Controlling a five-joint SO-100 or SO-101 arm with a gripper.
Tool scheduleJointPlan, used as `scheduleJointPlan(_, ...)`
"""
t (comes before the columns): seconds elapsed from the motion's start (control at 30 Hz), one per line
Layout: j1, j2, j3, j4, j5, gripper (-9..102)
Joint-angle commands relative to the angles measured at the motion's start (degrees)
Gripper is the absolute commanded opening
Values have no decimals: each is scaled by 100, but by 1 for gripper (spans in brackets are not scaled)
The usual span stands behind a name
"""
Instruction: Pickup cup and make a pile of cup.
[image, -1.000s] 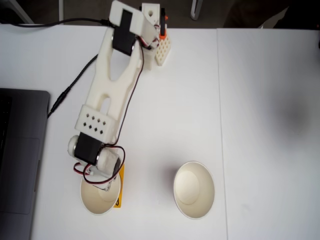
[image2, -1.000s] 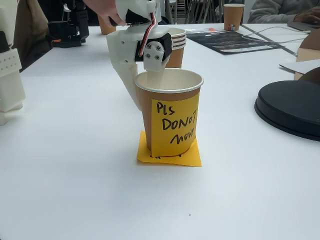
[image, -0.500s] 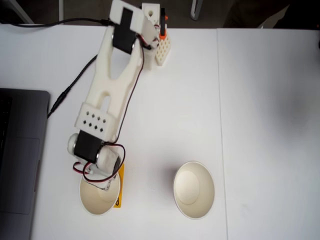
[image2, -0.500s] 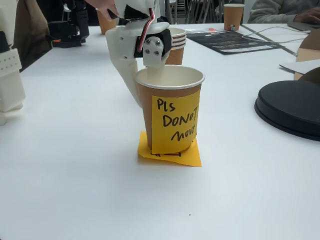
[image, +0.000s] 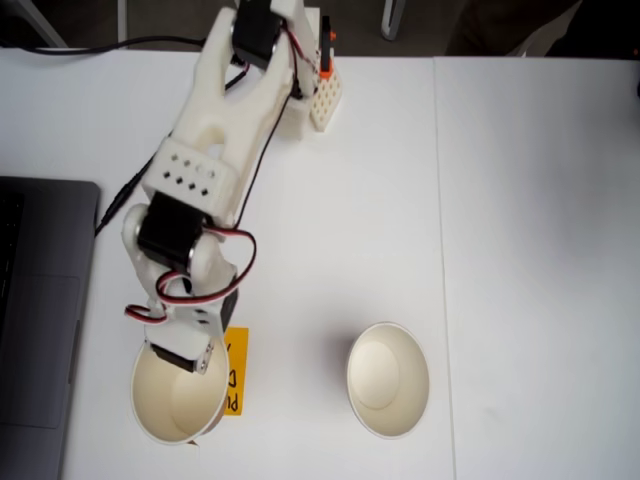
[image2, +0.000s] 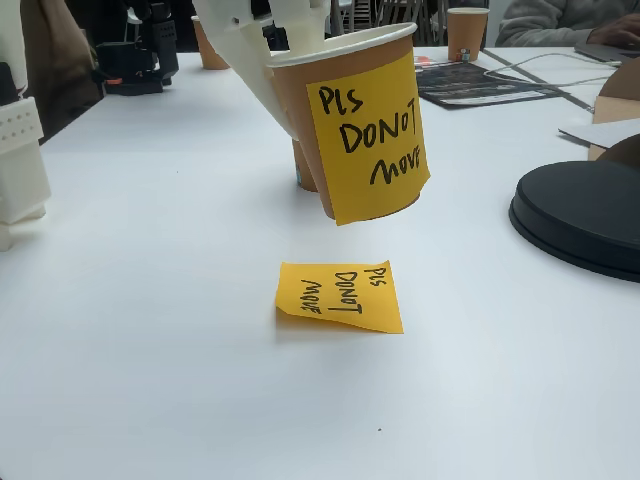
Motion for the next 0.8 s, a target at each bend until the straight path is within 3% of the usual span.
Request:
scheduleJointPlan(0.0,-158,905,-26,0,-35,-7)
scheduleJointPlan(0.77,-2355,2725,-62,0,-35,-7)
